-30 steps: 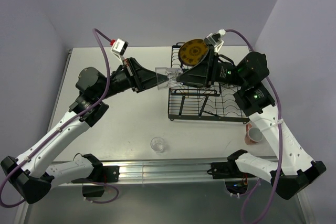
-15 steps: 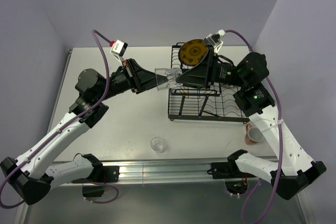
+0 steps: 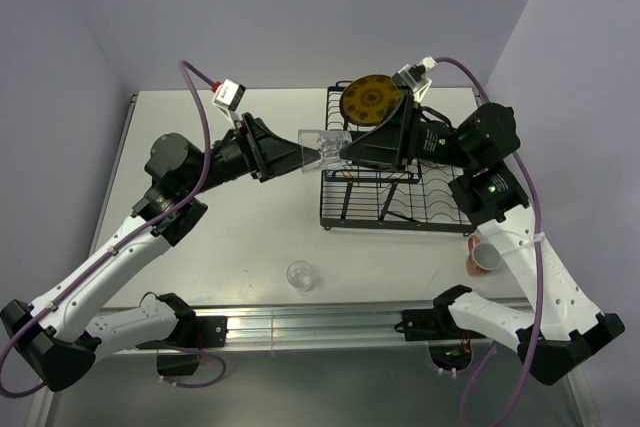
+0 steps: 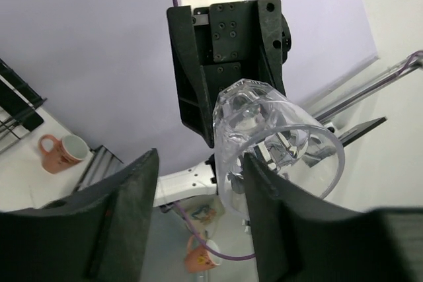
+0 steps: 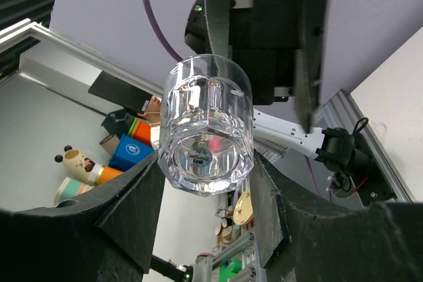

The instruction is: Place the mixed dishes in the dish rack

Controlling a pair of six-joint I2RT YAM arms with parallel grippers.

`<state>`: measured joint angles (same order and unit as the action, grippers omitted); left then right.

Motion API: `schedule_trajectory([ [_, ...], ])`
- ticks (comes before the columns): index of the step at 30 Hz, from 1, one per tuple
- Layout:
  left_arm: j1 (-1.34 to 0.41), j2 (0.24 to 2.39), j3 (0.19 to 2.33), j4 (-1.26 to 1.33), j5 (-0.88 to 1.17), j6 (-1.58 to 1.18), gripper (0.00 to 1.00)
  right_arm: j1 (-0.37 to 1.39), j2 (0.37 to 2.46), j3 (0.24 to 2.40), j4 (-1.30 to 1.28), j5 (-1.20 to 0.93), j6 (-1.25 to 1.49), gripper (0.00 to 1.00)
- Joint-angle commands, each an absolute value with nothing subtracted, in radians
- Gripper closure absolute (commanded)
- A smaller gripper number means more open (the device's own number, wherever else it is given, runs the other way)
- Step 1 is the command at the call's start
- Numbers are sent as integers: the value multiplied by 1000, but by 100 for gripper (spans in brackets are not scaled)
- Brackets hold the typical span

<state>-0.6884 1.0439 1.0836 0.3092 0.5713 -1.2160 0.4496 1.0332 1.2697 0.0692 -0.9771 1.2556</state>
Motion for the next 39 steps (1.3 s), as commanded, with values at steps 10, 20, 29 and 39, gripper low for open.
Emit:
schedule_trajectory([
  [10, -692, 950, 1111, 105, 467, -1123, 15, 377, 980, 1305, 46, -985, 1181, 100],
  [20, -690, 931, 1246, -635, -48, -1071, 19, 336, 1232, 1805, -892, -557, 525, 100],
  [29, -690, 971, 1122, -687, -9, -1075, 24, 337, 1410, 1979, -1054, -216, 361, 100],
  [39, -690, 994, 1085, -676, 58, -1065, 23, 363, 1477, 1968, -1055, -80, 318, 100],
])
